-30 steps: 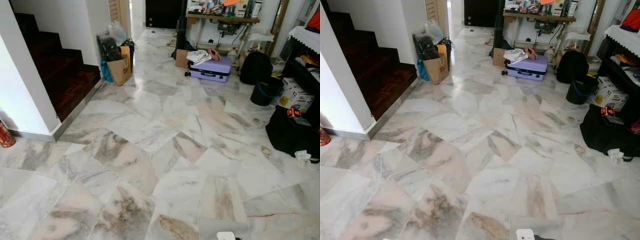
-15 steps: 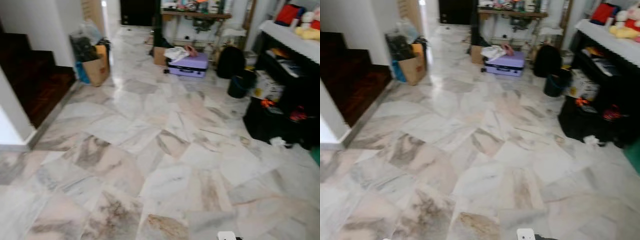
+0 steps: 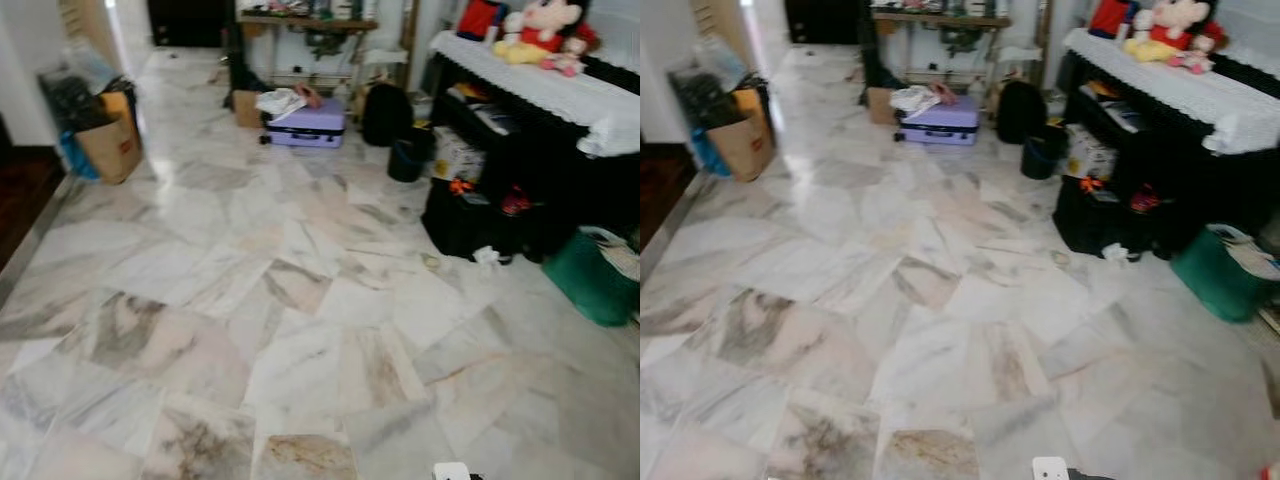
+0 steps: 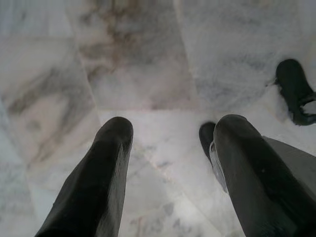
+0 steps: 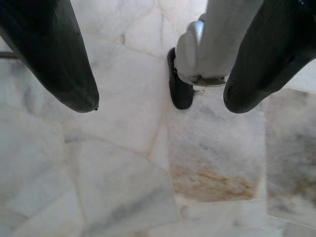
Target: Hang hanger
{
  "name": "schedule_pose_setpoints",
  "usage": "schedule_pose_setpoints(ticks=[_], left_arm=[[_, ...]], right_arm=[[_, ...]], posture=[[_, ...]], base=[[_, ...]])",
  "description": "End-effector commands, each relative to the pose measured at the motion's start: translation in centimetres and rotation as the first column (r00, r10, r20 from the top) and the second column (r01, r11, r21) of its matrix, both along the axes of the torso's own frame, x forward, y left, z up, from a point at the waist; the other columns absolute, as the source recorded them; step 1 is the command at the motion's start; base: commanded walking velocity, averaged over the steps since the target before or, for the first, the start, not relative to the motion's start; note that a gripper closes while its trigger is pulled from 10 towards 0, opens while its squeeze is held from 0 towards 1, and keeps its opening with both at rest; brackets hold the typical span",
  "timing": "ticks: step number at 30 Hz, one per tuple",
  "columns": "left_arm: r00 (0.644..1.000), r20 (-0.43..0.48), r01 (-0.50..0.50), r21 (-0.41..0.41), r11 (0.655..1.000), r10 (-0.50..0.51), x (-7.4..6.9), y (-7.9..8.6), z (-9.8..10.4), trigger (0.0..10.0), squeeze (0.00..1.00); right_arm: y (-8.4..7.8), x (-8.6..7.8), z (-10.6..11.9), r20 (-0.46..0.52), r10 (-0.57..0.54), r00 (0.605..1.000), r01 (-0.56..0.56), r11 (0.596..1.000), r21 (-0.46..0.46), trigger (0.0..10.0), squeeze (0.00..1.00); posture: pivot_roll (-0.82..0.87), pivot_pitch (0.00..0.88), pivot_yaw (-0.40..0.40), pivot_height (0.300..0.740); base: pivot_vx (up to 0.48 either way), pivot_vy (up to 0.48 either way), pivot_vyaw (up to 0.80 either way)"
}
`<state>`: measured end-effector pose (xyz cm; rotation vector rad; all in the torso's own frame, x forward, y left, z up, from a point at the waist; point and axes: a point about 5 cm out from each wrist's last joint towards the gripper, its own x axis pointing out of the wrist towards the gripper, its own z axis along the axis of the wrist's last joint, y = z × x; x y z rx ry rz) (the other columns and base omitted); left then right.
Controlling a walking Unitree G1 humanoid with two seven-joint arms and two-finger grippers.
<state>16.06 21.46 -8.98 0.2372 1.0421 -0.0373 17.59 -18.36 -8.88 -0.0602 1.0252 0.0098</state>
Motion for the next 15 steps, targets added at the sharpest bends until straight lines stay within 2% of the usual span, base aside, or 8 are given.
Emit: schedule_pose_setpoints(ticks=[1,2,7,11,15], left_arm=[[0.911,0.101,-0.371,-0.225,0.901,0.401,-1.5,0.6,-0.2,10.0,0.0],[0.909,0.104,-0.374,-0.224,0.9,0.404,-1.3,0.7,-0.1,10.0,0.0],[0.9,0.194,-0.34,-0.249,0.907,0.391,1.9,1.2,1.5,10.0,0.0],[0.901,0.216,-0.321,-0.257,0.912,0.377,2.9,0.9,1.9,10.0,0.0],[0.91,0.206,-0.306,-0.25,0.919,0.36,2.8,0.6,1.7,10.0,0.0]], right_arm=[[1.1,2.4,1.1,0.058,-0.099,0.993,0.088,0.981,0.175,10.0,0.0],[1.1,2.5,1.2,0.064,-0.101,0.993,0.088,0.98,0.179,10.0,0.0],[1.1,3.3,1.6,0.079,-0.138,0.987,0.121,0.974,0.192,10.0,0.0],[0.7,3.2,1.6,0.071,-0.119,0.99,0.105,0.978,0.178,10.0,0.0],[0.4,3.3,1.6,0.073,-0.154,0.985,0.139,0.973,0.183,10.0,0.0]], posture=[[0.26,0.0,-0.08,0.74],[0.25,0.0,-0.078,0.74],[0.26,0.0,-0.066,0.74],[0.25,0.0,-0.063,0.74],[0.25,0.0,-0.068,0.74]], base=[[0.0,0.0,-0.79],[0.0,0.0,-0.79],[0.0,0.0,-0.79],[0.0,0.0,-0.79],[0.0,0.0,-0.79]])
